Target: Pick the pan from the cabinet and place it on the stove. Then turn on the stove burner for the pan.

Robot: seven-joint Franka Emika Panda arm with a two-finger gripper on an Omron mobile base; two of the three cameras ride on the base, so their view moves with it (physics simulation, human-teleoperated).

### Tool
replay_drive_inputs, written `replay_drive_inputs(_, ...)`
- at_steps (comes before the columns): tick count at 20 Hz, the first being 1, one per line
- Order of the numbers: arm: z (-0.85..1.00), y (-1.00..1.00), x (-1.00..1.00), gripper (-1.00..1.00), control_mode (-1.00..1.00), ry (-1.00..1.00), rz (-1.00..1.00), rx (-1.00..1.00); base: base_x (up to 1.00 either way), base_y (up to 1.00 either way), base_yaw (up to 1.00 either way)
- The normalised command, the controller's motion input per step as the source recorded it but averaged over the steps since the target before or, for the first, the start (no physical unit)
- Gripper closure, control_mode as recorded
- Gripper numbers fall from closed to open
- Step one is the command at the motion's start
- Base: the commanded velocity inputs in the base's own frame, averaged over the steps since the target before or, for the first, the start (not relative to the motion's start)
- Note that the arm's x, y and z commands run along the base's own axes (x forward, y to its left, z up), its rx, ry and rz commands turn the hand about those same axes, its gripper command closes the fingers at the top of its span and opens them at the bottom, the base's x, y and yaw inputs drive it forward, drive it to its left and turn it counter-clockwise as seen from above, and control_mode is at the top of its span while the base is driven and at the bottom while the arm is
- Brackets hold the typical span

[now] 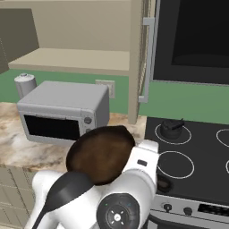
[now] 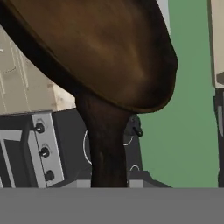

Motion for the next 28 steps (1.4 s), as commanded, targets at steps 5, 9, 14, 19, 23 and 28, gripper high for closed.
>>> replay_drive_inputs(5, -0.28, -0.38, 0.35, 1.0, -1.0, -0.05, 0.0, 0.05, 0.0, 0.0, 0.0)
replay_drive_inputs(9, -0.29, -0.38, 0.4, 1.0, -1.0, -0.03, 0.0, 0.02, 0.0, 0.0, 0.0)
replay_drive_inputs(14, -0.36, -0.33, 0.36, 1.0, -1.0, -0.03, 0.0, 0.0, 0.0, 0.0, 0.0)
replay_drive_inputs(19, -0.34, -0.29, 0.36, 1.0, -1.0, -0.01, 0.0, 0.0, 0.0, 0.0, 0.0)
replay_drive_inputs(23, -0.28, -0.32, 0.39, 1.0, -1.0, 0.0, 0.0, 0.0, 0.0, 0.0, 0.0)
replay_drive_inputs(28, -0.27, -0.4, 0.43, 1.0, -1.0, 0.0, 0.0, 0.0, 0.0, 0.0, 0.0)
